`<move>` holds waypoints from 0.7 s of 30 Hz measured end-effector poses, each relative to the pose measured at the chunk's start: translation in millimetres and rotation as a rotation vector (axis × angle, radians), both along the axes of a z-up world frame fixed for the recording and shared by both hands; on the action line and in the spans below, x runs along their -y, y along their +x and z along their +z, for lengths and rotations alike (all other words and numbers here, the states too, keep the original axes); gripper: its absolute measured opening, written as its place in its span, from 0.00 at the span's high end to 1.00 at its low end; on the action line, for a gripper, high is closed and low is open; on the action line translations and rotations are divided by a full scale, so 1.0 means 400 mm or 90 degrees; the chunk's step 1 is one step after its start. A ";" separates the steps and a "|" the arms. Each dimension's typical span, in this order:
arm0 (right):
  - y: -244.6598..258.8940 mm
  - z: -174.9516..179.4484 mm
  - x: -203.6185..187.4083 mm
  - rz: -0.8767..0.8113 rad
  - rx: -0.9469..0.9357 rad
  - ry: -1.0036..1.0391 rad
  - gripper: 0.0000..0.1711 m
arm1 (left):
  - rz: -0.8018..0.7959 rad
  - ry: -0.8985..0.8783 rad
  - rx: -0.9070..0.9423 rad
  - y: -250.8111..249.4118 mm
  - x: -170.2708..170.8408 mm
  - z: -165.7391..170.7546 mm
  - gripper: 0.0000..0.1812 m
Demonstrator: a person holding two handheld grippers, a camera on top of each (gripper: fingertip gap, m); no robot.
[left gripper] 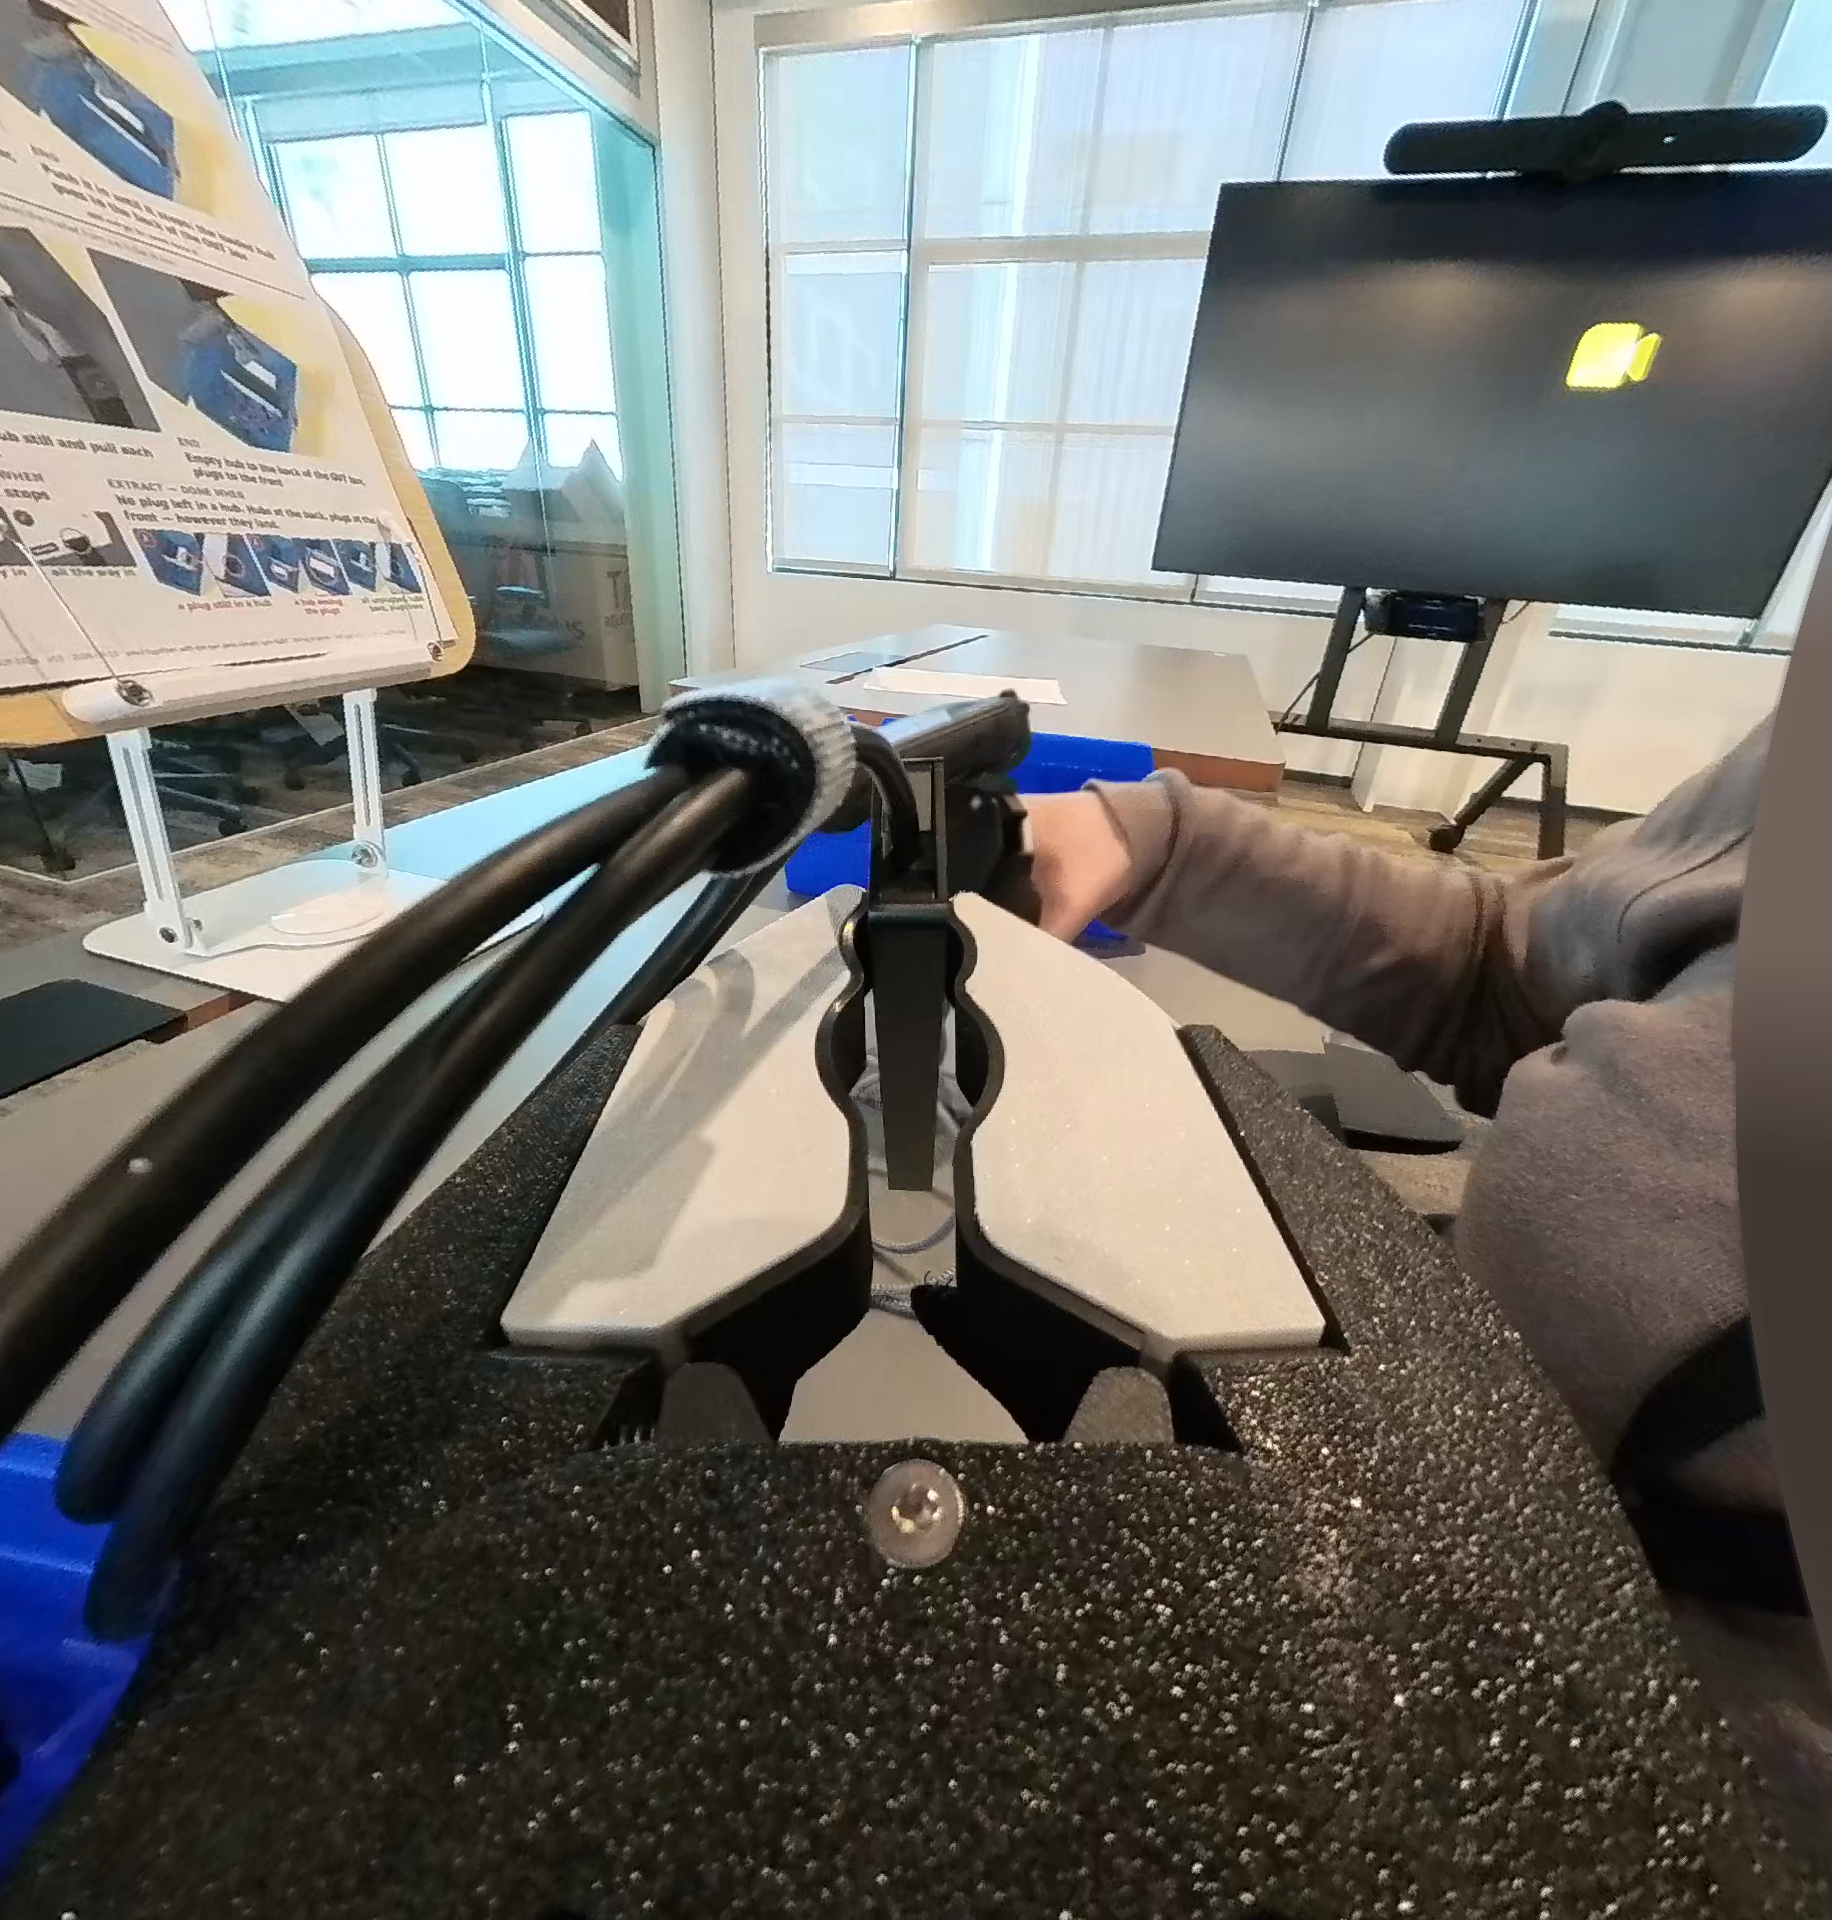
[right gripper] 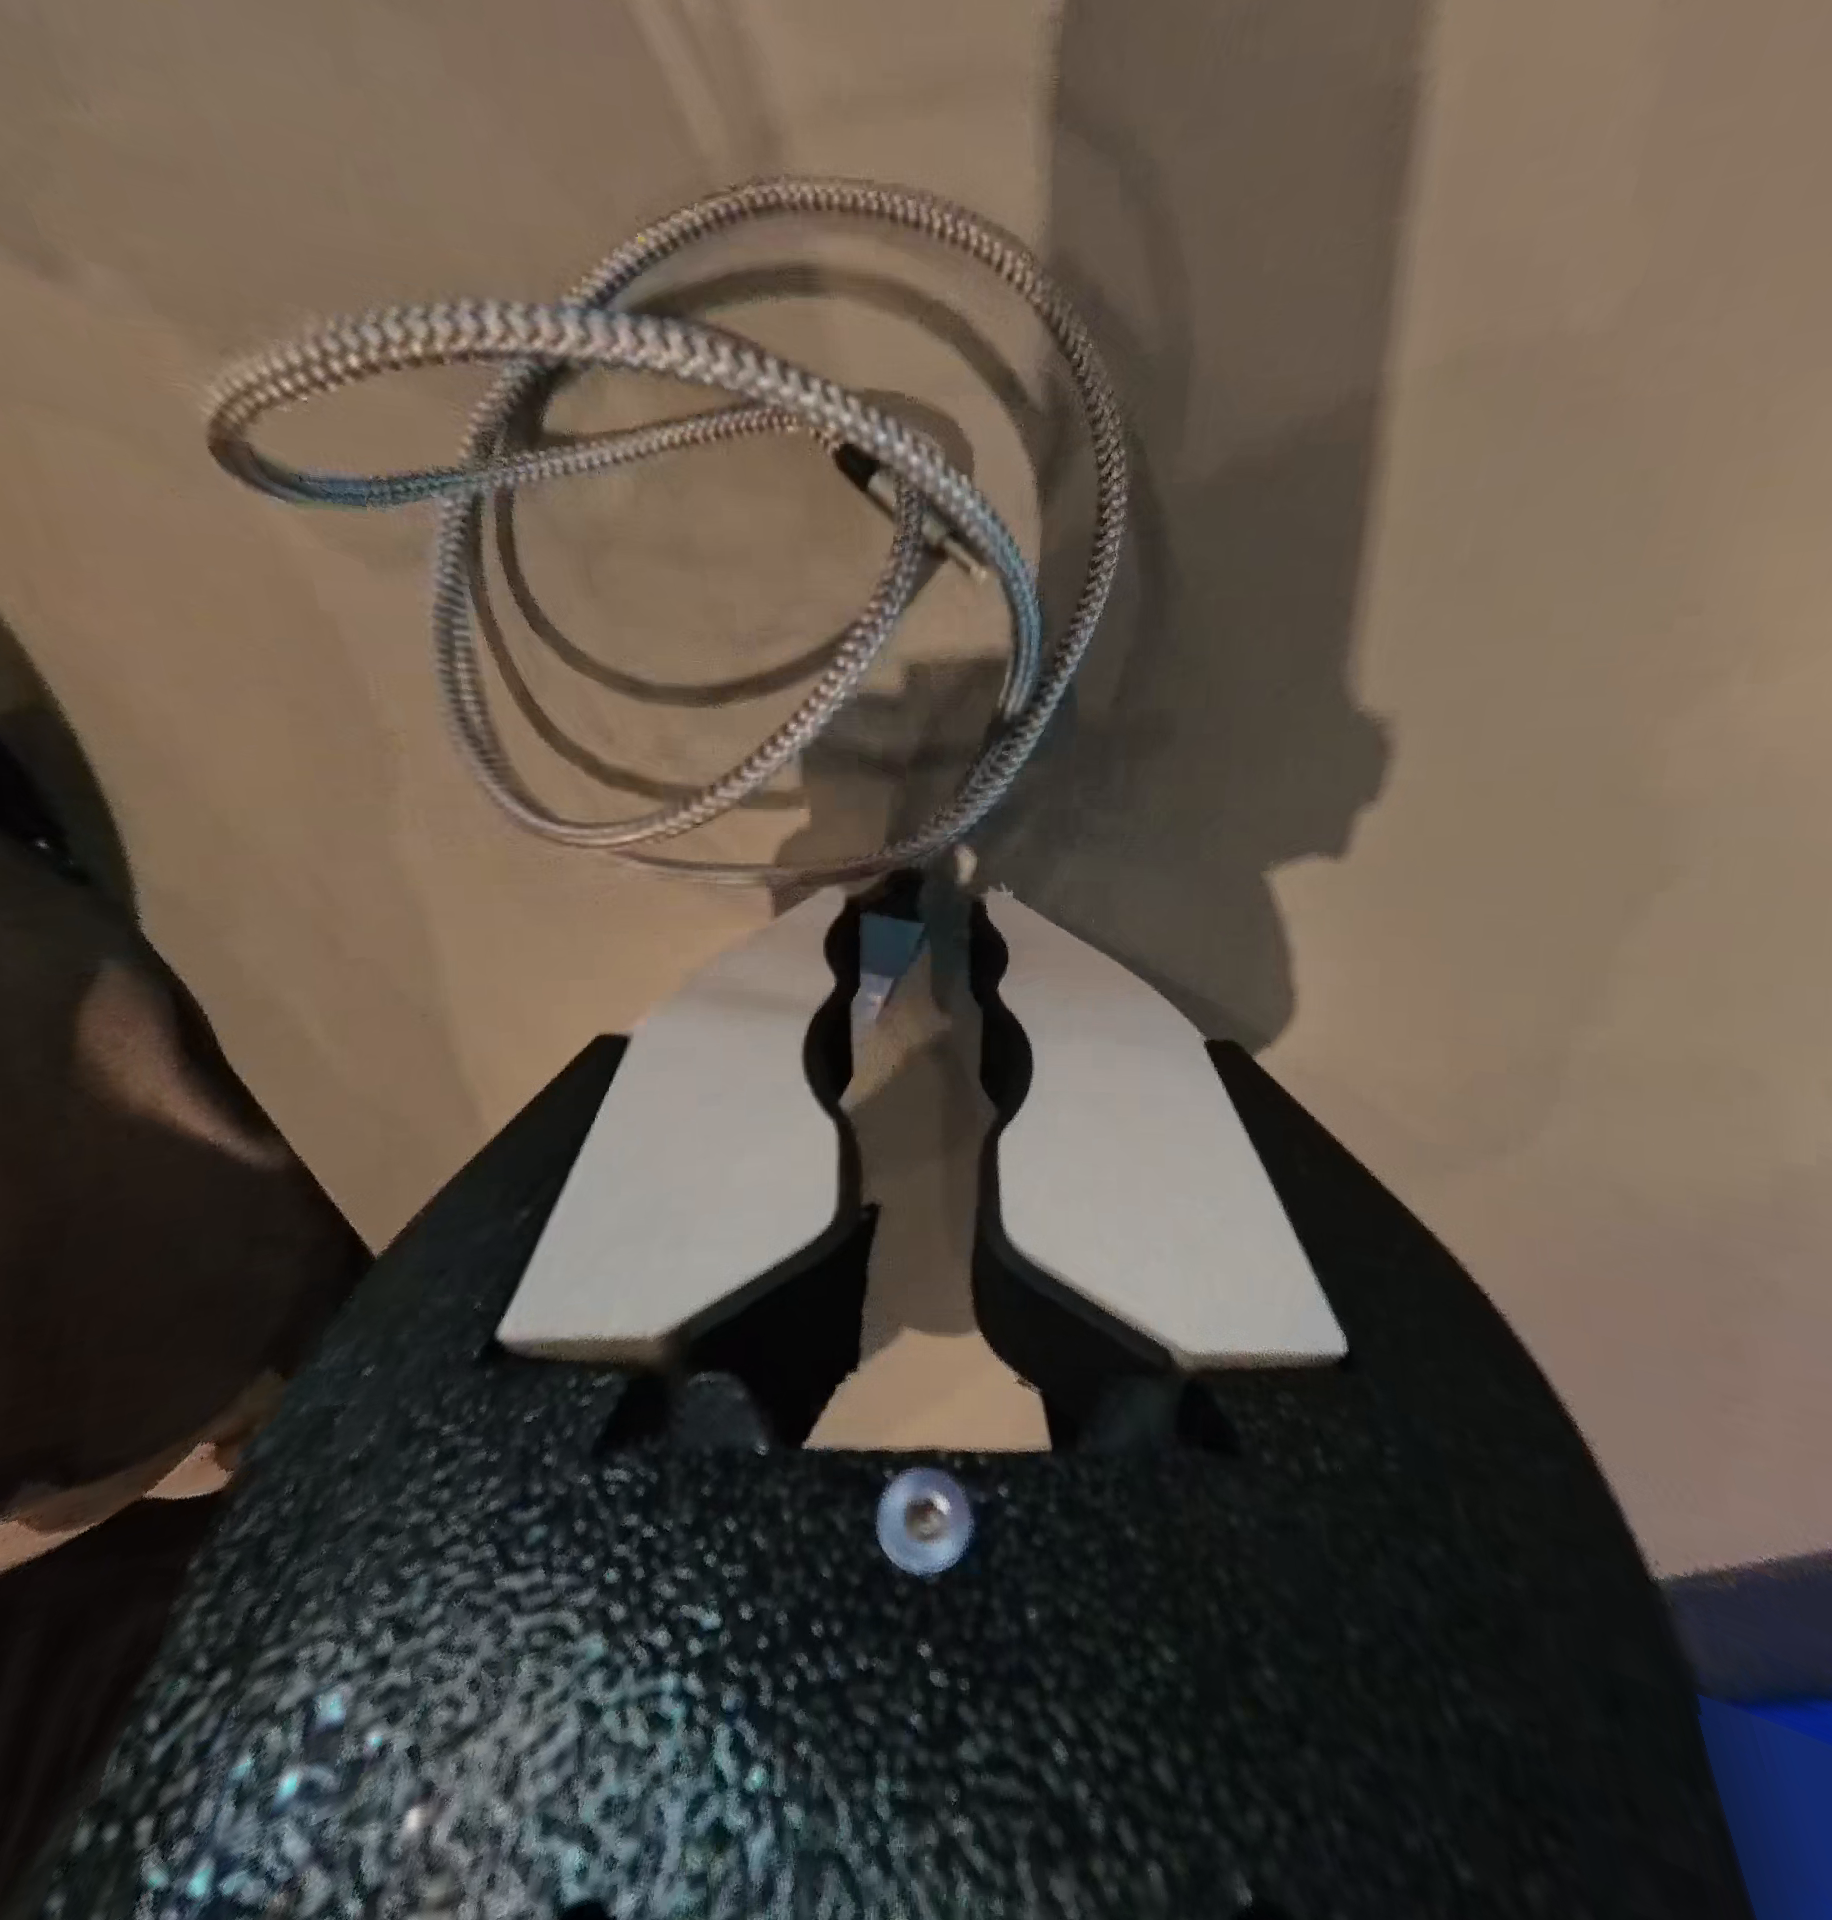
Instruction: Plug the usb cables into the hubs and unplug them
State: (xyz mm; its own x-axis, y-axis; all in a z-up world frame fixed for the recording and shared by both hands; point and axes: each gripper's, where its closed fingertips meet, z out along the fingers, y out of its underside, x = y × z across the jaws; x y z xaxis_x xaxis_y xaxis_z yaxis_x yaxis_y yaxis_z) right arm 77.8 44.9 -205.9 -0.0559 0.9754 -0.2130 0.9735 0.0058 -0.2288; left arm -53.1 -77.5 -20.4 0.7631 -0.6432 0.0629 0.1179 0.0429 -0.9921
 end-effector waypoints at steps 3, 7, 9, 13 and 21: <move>0.019 0.016 0.002 -0.004 -0.025 -0.021 0.88 | -0.002 -0.001 -0.001 0.002 0.000 -0.001 0.94; 0.041 0.033 0.000 0.009 -0.048 -0.027 0.87 | -0.005 -0.005 -0.001 0.004 0.000 -0.004 0.94; 0.039 0.040 -0.003 0.034 -0.071 -0.011 0.86 | -0.005 -0.005 -0.001 0.005 -0.001 -0.004 0.94; 0.005 0.062 -0.006 0.093 -0.146 0.036 0.82 | -0.008 -0.006 -0.002 0.009 0.000 -0.004 0.94; -0.101 0.095 -0.046 0.119 -0.249 0.123 0.89 | -0.014 -0.008 -0.008 0.020 -0.001 -0.008 0.94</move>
